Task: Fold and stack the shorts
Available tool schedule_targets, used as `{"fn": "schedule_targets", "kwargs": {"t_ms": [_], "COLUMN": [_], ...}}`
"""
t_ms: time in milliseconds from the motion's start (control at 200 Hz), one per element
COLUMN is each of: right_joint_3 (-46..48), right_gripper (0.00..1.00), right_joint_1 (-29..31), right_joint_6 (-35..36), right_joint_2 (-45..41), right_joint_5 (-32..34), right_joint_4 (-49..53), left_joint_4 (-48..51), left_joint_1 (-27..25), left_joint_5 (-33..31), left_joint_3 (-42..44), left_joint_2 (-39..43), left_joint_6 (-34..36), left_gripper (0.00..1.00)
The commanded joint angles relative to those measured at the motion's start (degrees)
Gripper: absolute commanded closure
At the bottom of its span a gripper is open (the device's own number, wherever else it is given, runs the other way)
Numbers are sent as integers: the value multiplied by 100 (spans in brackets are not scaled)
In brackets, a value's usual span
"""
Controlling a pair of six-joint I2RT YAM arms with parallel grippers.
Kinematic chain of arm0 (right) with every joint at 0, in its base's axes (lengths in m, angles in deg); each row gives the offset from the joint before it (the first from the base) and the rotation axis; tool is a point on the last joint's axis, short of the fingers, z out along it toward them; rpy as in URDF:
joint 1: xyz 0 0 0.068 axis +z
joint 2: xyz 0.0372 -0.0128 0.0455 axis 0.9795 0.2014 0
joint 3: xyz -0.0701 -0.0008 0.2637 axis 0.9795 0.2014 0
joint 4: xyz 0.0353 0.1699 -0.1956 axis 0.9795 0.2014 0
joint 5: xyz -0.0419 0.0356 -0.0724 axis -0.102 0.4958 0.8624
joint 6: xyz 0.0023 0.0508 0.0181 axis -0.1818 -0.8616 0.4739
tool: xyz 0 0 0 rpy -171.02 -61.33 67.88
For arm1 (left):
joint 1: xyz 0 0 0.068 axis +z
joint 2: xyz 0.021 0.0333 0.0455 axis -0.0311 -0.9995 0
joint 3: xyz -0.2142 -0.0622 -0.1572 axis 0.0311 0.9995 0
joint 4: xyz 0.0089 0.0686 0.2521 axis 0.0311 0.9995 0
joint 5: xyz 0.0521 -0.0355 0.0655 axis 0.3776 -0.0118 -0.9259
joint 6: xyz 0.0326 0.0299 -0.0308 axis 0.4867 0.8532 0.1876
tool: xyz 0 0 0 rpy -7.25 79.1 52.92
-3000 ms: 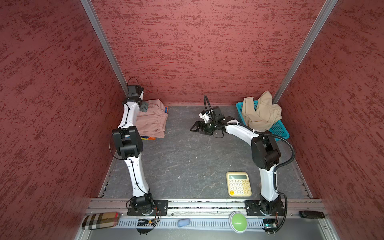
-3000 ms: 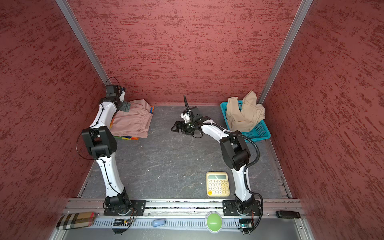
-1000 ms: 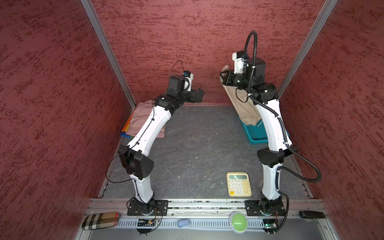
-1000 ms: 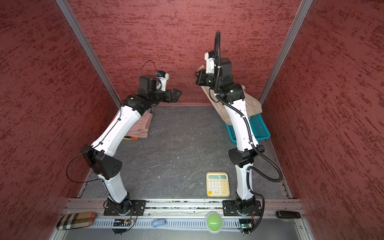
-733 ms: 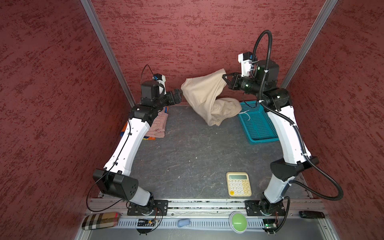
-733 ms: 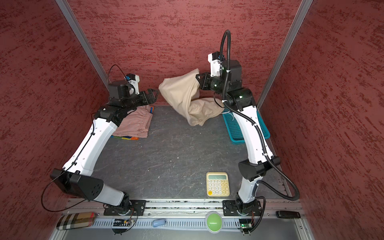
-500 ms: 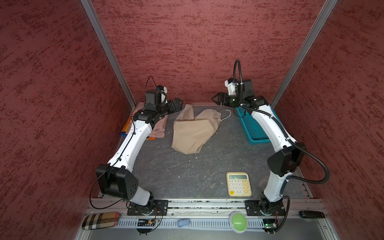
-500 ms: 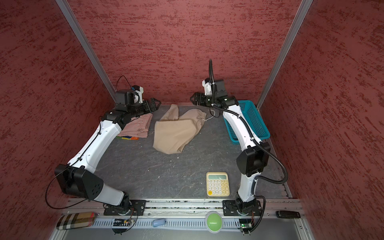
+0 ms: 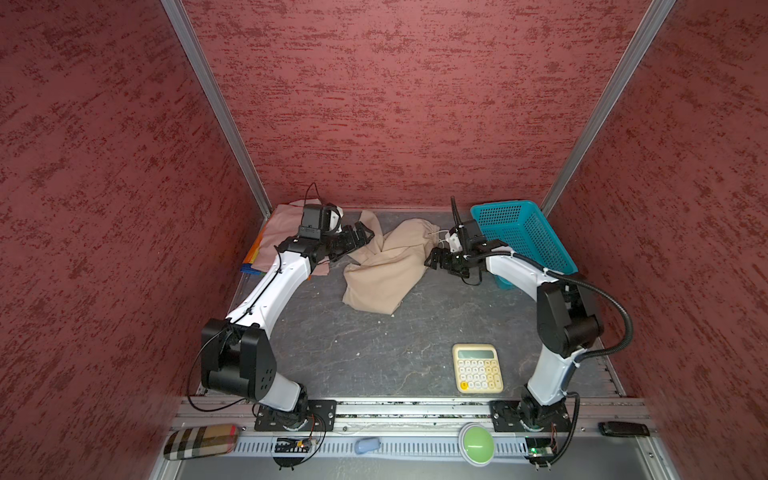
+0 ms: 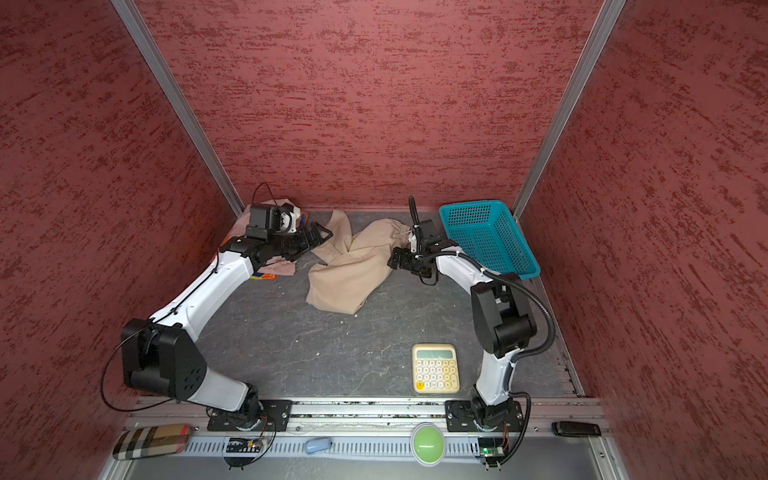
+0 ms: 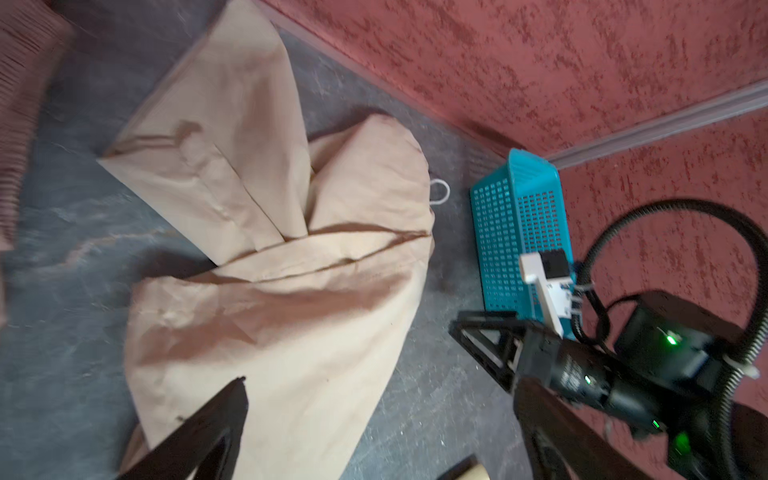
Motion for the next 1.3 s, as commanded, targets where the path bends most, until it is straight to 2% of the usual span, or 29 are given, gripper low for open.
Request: {"fn": "schedule_targets", "kwargs": {"t_ms": [0,125,180,250,286,311,341,391,576,596,641,666,756,857,1072,1177,1292], "right_joint_3": [-226,-567,-737,-954,-1068,-1178,-1278,-1419,-1078,-984,-785,-653,-40,356,1270,1584,1680], "right_gripper": [1,2,10,33,52,70,87,100,100,90,58,46,21,2,1,1,2], "right_joint_1": [27,93,185,366,479,572,705,965,2086,2161,2260,2276,2190,1849,1071,882,862], "right_joint_6": [-408,-723,-812,-852,-856,-849,-813,-671,-235,-204,-146,-112,24,103,59,30,313], "right_joint_2": [479,998,1198,1356,1402,1421,1423,1349,773,736,645,545,-168,-847,-1120,-1014,-758], "right_joint_5": [-312,-587,-688,-670,-657,-642,-613,-467,161,183,198,214,423,572,386,207,77], "right_joint_4": [-1043,-1523,-1700,-1819,-1830,-1784,-1705,-1515,-881,-826,-647,-574,-629,-529,-573,-918,-1119], "left_joint_4": [-153,56,1,77,145,194,227,246,633,656,668,653,642,624,406,320,360], "left_joint_1": [-325,-493,-493,-461,-410,-351,-256,-48,571,619,695,732,758,665,302,90,-108], "left_joint_5": [318,388,449,446,435,438,455,528,586,597,644,679,758,837,903,959,971], "left_joint_3": [104,308,494,598,608,608,608,597,-65,-151,-306,-374,-569,-605,-26,160,136], "left_joint_2": [-29,-46,9,92,129,157,194,252,43,-1,-111,-173,-361,-455,-396,-447,-517], "left_joint_6": [-138,-190,-282,-282,-272,-281,-303,-353,-178,-166,-175,-195,-265,-323,-446,-500,-482], "left_gripper": [1,1,1,1,1,1,1,0,1,1,1,0,1,1,1,1,1]}}
